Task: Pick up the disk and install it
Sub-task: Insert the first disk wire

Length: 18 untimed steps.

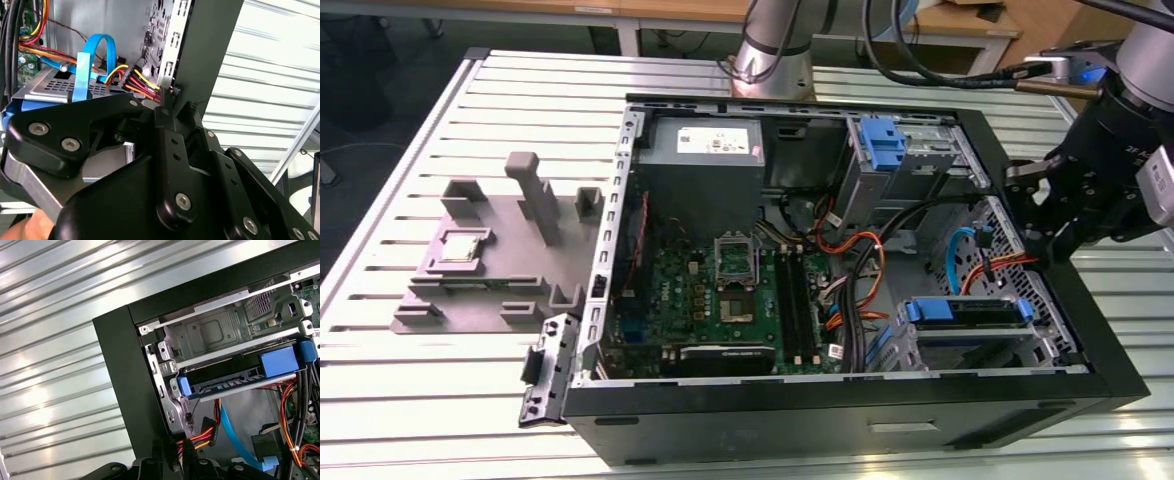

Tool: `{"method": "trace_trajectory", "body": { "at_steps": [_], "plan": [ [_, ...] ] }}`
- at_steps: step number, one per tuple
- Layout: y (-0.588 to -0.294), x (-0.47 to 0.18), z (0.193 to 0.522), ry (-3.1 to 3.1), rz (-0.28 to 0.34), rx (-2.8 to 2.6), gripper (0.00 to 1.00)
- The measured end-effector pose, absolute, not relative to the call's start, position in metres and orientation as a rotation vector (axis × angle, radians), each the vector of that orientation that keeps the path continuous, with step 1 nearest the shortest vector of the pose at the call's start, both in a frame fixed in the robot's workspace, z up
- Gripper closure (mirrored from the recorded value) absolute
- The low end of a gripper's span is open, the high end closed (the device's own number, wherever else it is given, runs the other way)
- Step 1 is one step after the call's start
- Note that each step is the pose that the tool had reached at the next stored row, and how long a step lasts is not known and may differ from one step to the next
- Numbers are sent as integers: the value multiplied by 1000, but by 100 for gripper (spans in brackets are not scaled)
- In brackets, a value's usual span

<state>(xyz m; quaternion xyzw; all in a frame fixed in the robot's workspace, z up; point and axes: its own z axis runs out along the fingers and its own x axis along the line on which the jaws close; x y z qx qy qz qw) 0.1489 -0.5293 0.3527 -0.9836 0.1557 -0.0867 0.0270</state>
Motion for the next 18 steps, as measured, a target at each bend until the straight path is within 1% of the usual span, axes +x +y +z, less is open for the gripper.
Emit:
{"method": "trace_trajectory", "body": {
  "at_steps": [13,15,16,18],
  "plan": [
    [-529,147,349,438,-282,-3039,70],
    [-529,147,349,438,-282,-3039,71],
    [-529,147,349,438,-283,-3039,79],
    [-529,147,349,438,-283,-3039,79]
  ]
}}
